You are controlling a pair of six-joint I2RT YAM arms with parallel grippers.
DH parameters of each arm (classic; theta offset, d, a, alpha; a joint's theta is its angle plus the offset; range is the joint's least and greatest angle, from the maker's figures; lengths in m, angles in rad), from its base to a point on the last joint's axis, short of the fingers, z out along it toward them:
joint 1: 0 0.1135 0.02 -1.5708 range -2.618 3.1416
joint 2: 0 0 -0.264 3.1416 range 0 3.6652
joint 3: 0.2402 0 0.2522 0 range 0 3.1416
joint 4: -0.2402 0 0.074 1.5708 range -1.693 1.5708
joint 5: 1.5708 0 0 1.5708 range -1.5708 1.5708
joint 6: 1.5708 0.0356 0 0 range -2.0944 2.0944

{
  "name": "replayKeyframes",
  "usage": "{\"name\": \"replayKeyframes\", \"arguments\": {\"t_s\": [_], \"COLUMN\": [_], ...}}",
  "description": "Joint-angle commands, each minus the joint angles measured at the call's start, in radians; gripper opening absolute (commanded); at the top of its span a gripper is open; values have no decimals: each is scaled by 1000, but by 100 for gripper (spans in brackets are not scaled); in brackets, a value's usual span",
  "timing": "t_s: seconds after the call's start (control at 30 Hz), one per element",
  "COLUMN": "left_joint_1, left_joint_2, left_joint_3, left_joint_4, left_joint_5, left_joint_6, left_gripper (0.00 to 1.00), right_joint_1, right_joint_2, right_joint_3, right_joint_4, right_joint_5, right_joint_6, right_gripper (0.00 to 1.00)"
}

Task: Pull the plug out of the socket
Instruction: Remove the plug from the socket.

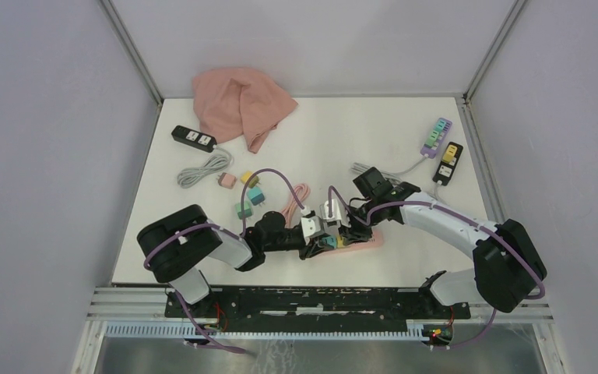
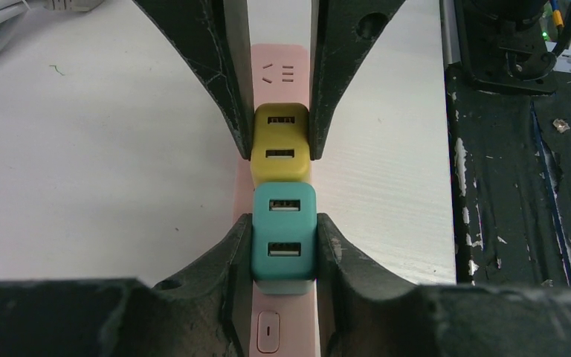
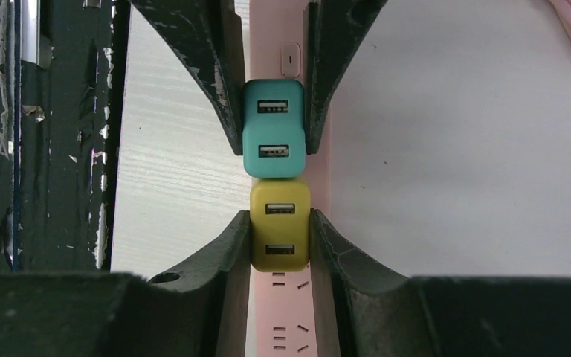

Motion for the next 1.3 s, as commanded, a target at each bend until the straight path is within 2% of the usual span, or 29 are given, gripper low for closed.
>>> {"name": "replayKeyframes", "arguments": {"t_s": [0.0,0.2,0.27,0.37,0.53,0.67,0.77,0.93,1.0,1.13,1.27], "left_joint_1": [-6,-7,-7,-6,-6,-7,-7,-7,-6,-7,-7], "left_joint_2": [27,26,25,26,38,43,43,46,46,49,47], "left_joint_3": [19,10,10,10,17,19,14,7,5,5,5], "left_joint_4": [-10,-10,-10,-9,-3,0,-2,2,8,18,17], "left_joint_5": [-32,-35,-35,-39,-41,-41,-42,-48,-49,-46,-49], "left_joint_6": [52,64,66,63,56,51,52,58,58,51,46], "left_gripper": [3,3,3,3,3,3,3,3,3,3,3], "right_joint_1": [-39,-83,-64,-30,-12,-54,-104,-134,-125,-49,-37], "right_joint_2": [-41,-62,-33,-29,-67,-79,-102,-76,-51,-35,-63], "right_joint_3": [34,14,35,36,8,16,15,43,55,53,39], "right_joint_4": [70,-170,-235,-174,103,131,36,-251,-320,-257,-29], "right_joint_5": [17,-127,-171,-179,-100,-26,-48,-109,-173,-208,-202], "right_joint_6": [58,-258,-303,-228,85,125,22,-337,-403,-316,-15], "right_gripper": [0,0,0,0,0,0,0,0,0,0,0]}}
